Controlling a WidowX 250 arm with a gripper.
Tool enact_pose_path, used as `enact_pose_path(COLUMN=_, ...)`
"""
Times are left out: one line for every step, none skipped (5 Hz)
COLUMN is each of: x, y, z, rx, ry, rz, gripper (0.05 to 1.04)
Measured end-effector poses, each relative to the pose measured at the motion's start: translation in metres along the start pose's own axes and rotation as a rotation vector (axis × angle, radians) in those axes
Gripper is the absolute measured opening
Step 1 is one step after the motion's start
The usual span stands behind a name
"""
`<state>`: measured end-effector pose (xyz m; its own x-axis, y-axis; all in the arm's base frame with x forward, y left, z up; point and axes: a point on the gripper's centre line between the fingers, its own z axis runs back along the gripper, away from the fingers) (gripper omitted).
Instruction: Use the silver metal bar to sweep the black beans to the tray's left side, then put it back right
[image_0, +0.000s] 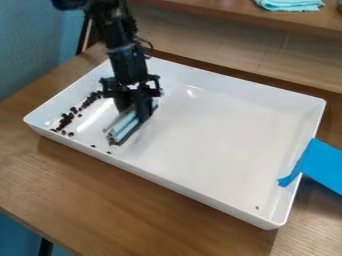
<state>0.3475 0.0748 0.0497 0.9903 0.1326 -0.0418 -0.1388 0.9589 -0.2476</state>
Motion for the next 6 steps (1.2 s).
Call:
enact_pose_path(x=-0.001, y=-0.001, z=-0.01, rx=0.013, ry=-0.018, rz=0.004, gripper=0.393)
enact_pose_path(x=-0.003, y=0.001, z=-0.017, rx=0.024, ry=-0.041, rz=-0.01, gripper=0.393)
enact_pose_path(x=-0.002, y=0.006, z=-0.016, rx=0.031, ry=-0.069, rz=-0.016, gripper=0.393)
enact_pose_path(x=0.0, y=0.023, z=-0.012, rx=0.033, ry=-0.104, rz=-0.002, gripper=0.393)
enact_pose_path(x=-0.001, y=0.042, z=-0.003, rx=0.029, ry=-0.123, rz=0.004, gripper=0.393)
enact_pose_path(x=0.004, y=0.063, z=-0.001, rx=0.028, ry=-0.118, rz=0.004, gripper=0.393)
